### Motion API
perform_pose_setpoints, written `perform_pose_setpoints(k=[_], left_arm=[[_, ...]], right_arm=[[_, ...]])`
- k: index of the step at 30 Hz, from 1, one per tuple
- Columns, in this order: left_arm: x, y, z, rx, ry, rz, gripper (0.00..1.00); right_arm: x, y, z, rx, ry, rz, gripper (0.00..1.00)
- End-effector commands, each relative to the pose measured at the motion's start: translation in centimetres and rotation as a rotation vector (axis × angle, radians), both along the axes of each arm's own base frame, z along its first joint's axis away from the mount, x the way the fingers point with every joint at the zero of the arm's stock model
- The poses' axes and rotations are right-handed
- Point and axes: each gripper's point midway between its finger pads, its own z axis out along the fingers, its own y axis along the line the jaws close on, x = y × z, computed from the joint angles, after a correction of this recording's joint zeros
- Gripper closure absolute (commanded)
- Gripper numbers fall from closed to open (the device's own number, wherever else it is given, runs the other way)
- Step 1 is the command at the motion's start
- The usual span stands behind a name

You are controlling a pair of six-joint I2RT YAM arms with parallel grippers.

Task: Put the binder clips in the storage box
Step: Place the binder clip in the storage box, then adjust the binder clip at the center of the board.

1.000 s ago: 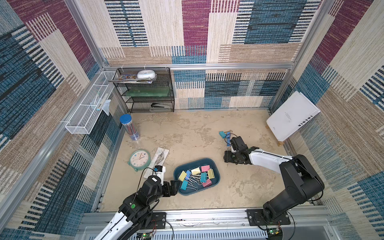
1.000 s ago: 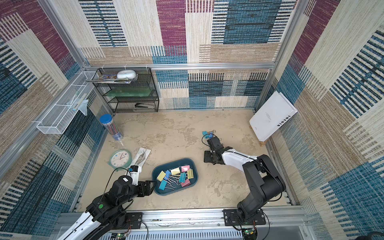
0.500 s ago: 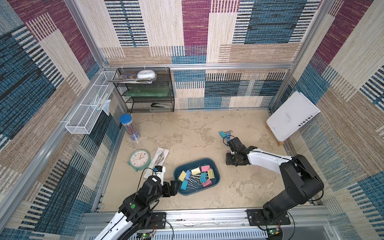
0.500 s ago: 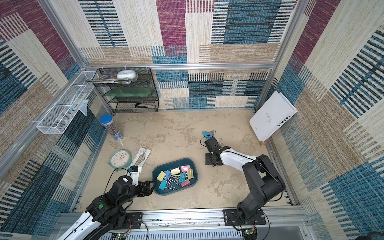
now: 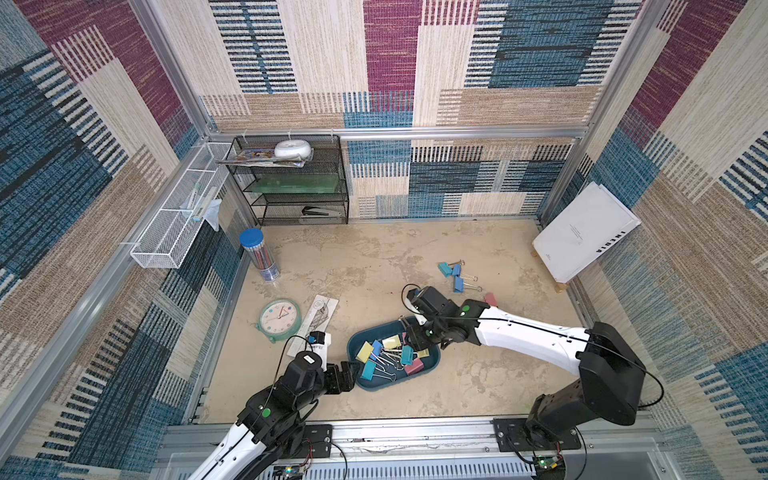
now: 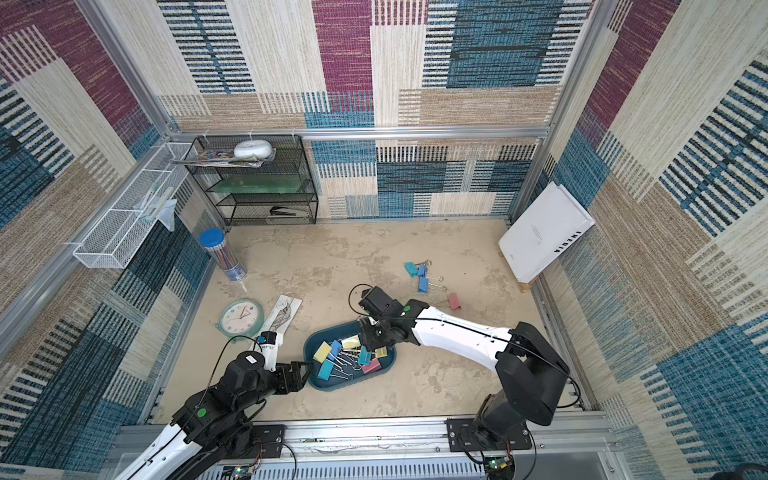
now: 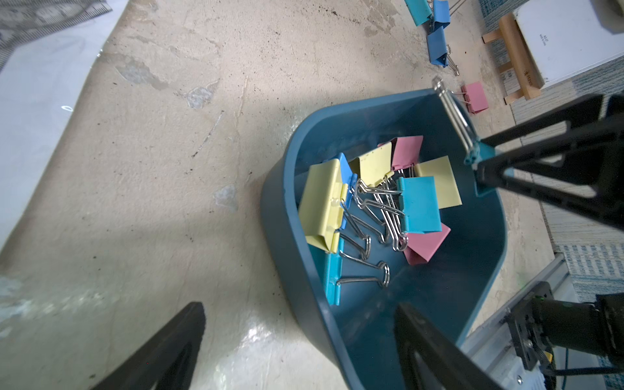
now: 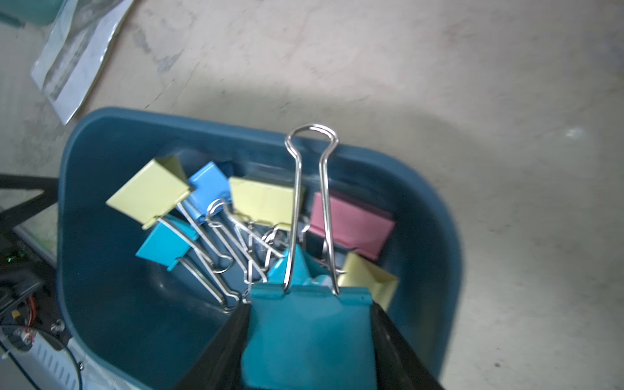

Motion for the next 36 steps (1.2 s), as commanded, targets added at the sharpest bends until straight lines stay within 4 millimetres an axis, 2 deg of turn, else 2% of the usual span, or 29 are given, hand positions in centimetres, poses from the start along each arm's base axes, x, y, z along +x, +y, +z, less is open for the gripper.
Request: perform_pose_setpoints(k=[1, 5, 6, 8, 11, 13, 16, 17, 18, 19, 21, 23, 24, 25, 27, 29, 32, 36], left_arm=[[0.1, 0.1, -0.1, 0.006, -0.005, 0.003, 0.09], [0.1, 0.1, -0.1, 0.006, -0.004, 0.002, 0.09], [0.1, 0.1, -0.1, 0.004, -0.005, 0.003, 0.09], [0.1, 0.1, -0.1, 0.005, -0.004, 0.003, 0.09], [0.1, 0.1, 0.0, 0.003, -0.004, 0.004, 0.09], [0.1, 0.1, -0.1, 0.005, -0.005, 0.001, 0.09], [0.1, 0.1, -0.1, 0.005, -0.004, 0.002, 0.09], [0.1, 0.1, -0.1, 0.005, -0.004, 0.002, 0.09], [0.1, 0.1, -0.1, 0.006, -0.004, 0.002, 0.09], [0.1, 0.1, -0.1, 0.005, -0.004, 0.002, 0.09], [0.1, 0.1, -0.1, 0.004, -0.004, 0.001, 0.09], [0.1, 0.1, 0.0, 0.004, -0.004, 0.001, 0.09], [0.1, 0.1, -0.1, 0.005, -0.004, 0.002, 0.09], [0.1, 0.1, -0.1, 0.006, -0.005, 0.002, 0.09], [0.1, 0.1, -0.1, 0.005, -0.004, 0.004, 0.09], [0.1, 0.1, -0.1, 0.006, -0.004, 0.003, 0.09], [0.1, 0.1, -0.1, 0.007, -0.004, 0.005, 0.09], [0.1, 0.2, -0.2, 0.008, -0.002, 0.006, 0.09]], right_arm=[[-2.5, 2.9, -0.6, 0.009, 0.048, 0.066, 0.58], [-3.8, 4.5, -2.3, -0.035, 0.074, 0.111, 0.54], [-3.8, 4.5, -2.5, -0.049, 0.078, 0.111, 0.5], [-3.4, 4.1, -2.4, -0.068, 0.058, 0.098, 0.35], [-1.4, 1.8, -0.7, -0.109, -0.008, 0.03, 0.18], [0.6, -0.3, 0.9, -0.103, -0.052, -0.036, 0.14], [4.5, -5.2, 3.8, -0.078, -0.13, -0.185, 0.1], [5.9, -7.4, 4.7, -0.069, -0.157, -0.252, 0.11], [7.3, -10.0, 5.5, -0.063, -0.183, -0.327, 0.16], [8.3, -12.2, 5.9, -0.058, -0.206, -0.391, 0.26], [10.0, -16.8, 6.3, -0.053, -0.269, -0.507, 0.6], [10.9, -20.4, 5.6, -0.065, -0.285, -0.6, 0.99], [11.0, -21.7, 4.8, -0.072, -0.268, -0.624, 1.0], [11.2, -22.3, 4.1, -0.069, -0.256, -0.633, 1.0], [11.5, -23.1, 1.3, -0.051, -0.19, -0.646, 1.0], [11.7, -22.8, -0.9, -0.05, -0.135, -0.632, 1.0], [12.4, -22.0, -3.1, -0.058, -0.09, -0.603, 1.0], [13.4, -21.5, -5.0, -0.07, -0.058, -0.586, 1.0]])
